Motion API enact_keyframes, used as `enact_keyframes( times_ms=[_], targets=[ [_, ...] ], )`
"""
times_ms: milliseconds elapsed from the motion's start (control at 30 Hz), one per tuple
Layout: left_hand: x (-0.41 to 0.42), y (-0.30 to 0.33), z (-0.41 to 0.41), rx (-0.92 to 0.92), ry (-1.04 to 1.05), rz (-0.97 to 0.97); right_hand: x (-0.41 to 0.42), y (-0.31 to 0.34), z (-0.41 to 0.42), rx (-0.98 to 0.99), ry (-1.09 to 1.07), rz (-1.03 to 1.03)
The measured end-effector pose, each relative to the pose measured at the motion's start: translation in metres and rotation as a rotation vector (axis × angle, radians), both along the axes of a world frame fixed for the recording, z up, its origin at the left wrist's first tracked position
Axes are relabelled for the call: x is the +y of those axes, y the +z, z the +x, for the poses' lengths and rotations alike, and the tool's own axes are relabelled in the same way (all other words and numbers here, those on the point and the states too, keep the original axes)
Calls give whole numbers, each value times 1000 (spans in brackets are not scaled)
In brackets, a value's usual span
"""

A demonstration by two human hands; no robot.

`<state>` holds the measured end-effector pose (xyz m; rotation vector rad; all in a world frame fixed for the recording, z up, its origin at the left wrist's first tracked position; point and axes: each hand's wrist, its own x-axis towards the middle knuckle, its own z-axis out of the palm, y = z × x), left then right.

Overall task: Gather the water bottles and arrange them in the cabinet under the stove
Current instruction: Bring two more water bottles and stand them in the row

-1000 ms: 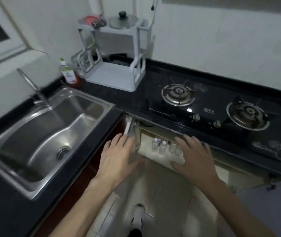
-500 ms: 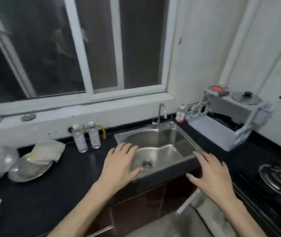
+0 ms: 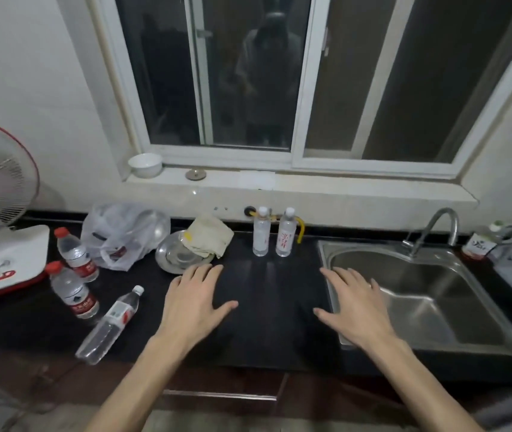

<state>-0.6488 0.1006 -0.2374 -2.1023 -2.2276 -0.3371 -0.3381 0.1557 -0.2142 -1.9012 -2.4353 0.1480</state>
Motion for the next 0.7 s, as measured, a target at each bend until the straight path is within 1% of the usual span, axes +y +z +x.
enact_keyframes(
  times_ms=[233, 367, 600, 700],
  targets=[
    [78, -25, -8, -52, -20, -70, 74, -21, -24, -16, -10, -53],
    [145, -41, -12, -65, -57, -98, 130, -43, -40, -17, -17, -107],
    [268, -75, -8, -109, -58, -224, 236, -86, -57, -30, -52, -220],
    [310, -97, -7, -146, -62, -286, 279, -104, -61, 2, -87, -262]
  ],
)
